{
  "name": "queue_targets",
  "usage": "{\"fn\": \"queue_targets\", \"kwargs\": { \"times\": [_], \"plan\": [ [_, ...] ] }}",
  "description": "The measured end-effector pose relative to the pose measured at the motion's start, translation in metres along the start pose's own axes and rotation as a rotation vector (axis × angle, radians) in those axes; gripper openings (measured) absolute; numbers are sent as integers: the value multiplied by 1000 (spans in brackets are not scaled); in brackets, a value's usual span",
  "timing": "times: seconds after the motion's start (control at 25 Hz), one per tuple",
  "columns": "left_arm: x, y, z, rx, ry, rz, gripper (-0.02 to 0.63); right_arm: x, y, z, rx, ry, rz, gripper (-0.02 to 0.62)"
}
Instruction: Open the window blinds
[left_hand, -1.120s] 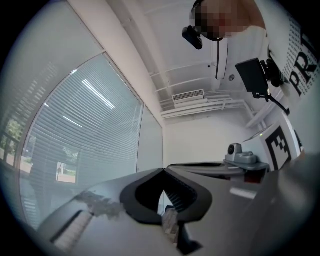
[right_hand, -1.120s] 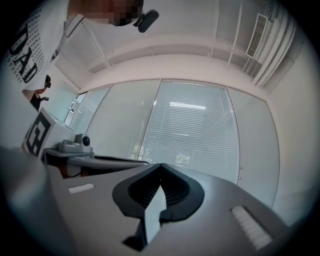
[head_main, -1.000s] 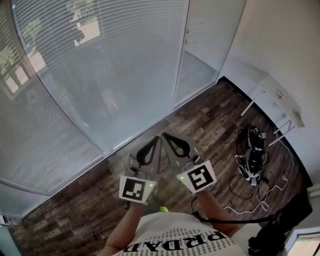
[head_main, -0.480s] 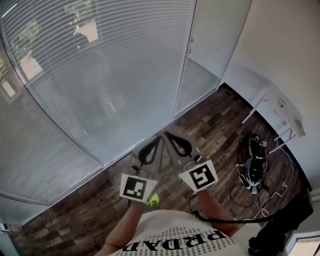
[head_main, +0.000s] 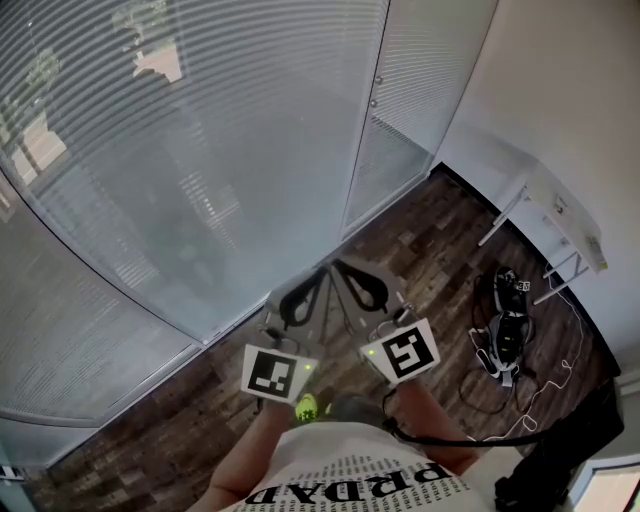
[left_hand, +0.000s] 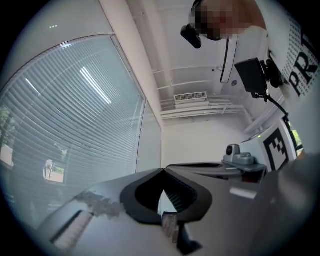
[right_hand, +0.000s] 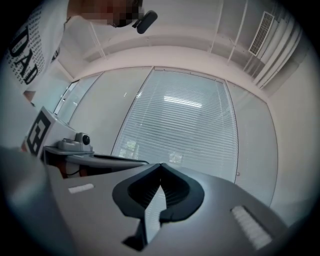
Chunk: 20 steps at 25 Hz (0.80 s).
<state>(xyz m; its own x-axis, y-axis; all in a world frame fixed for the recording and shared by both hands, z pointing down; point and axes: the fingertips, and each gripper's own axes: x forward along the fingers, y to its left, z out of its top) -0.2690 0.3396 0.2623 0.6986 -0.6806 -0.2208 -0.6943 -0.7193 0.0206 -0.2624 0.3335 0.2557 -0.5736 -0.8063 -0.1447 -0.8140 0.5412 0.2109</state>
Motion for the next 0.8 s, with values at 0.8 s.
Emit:
{"fn": "queue_targets", "kwargs": {
  "times": [0.8],
  "plan": [
    [210, 42, -52, 41, 63, 75, -9, 72, -200, -59, 85, -11, 76, 6]
  ]
}}
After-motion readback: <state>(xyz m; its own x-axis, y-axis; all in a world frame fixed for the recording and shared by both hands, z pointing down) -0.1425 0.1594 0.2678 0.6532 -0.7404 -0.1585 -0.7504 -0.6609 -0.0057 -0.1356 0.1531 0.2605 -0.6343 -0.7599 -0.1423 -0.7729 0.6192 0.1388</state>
